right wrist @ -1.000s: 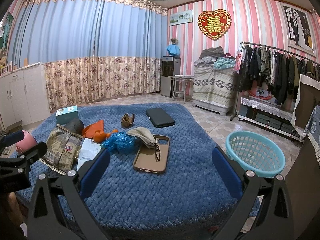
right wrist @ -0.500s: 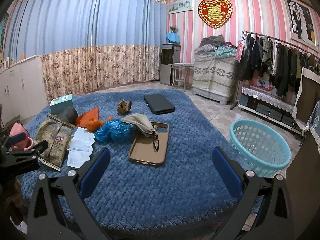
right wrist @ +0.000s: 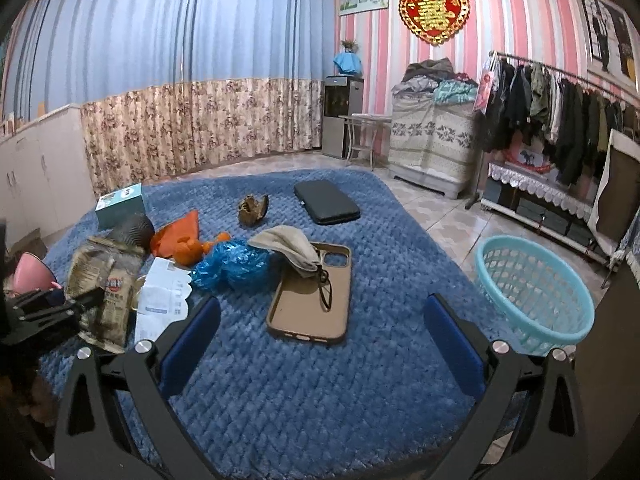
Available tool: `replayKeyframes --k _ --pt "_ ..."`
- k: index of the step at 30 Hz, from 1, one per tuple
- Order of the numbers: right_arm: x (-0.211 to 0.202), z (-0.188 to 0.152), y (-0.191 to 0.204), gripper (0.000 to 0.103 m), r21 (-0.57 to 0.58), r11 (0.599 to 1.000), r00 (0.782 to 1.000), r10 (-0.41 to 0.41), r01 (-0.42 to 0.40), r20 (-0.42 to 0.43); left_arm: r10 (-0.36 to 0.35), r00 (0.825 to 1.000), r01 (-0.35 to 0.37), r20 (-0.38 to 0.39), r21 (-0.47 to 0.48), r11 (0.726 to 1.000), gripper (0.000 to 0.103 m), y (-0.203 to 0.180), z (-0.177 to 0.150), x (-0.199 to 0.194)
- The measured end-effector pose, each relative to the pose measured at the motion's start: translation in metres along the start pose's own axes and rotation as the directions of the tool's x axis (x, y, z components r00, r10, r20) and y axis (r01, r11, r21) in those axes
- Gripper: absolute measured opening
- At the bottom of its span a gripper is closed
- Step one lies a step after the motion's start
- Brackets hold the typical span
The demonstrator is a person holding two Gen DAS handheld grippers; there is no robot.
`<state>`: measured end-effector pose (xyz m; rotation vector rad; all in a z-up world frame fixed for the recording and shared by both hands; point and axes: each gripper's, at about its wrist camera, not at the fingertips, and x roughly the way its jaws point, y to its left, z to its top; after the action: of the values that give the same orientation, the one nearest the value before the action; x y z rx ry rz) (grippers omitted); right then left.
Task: Collect trash
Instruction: 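Grasp the snack wrapper bag with the left tool while the right tool grasps the white receipt, then carry the wrapper bag and receipt in both tools over the light-blue basket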
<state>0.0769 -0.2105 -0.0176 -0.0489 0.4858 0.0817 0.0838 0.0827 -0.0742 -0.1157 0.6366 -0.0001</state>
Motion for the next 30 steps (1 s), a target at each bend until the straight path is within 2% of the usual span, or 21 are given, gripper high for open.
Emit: replayKeyframes --k 1,2,3,9,12,25,30 --pt "0.0 0.0 0.003 0.099 -0.003 1.0 1.0 0.003 -0.003 0.003 -0.004 1.0 0.004 0.003 0.002 1.0 0.026 0.001 0.001 -0.003" --pt "0.0 0.0 0.006 0.099 -0.007 1.0 1.0 0.005 -0.005 0.001 -0.012 1.0 0.012 0.005 0.003 1.0 0.017 0.001 0.003 -0.006" --pt "0.001 0.0 0.009 0.099 -0.008 1.0 1.0 0.008 -0.008 -0.003 -0.026 1.0 0.026 0.01 0.005 1.0 0.014 0.002 0.005 -0.011" --pt "0.017 -0.003 0.023 0.099 0.03 0.996 0.994 0.083 -0.081 -0.077 -0.039 0.996 0.038 0.079 0.007 0.999 0.014 0.01 0.017 -0.046" --pt "0.026 -0.002 0.037 0.099 0.013 0.993 0.988 0.115 -0.114 -0.102 -0.011 0.995 0.01 0.098 0.014 1.0 0.014 0.02 0.022 -0.059" --pt "0.072 -0.016 0.105 0.097 -0.032 0.968 0.943 0.236 -0.25 -0.233 0.048 0.993 -0.041 0.106 -0.069 0.997 0.014 0.073 0.012 -0.072" --pt "0.09 -0.02 0.117 0.075 -0.019 0.96 0.92 0.262 -0.279 -0.291 0.043 0.992 -0.035 0.118 -0.071 0.997 0.014 0.077 0.013 -0.073"
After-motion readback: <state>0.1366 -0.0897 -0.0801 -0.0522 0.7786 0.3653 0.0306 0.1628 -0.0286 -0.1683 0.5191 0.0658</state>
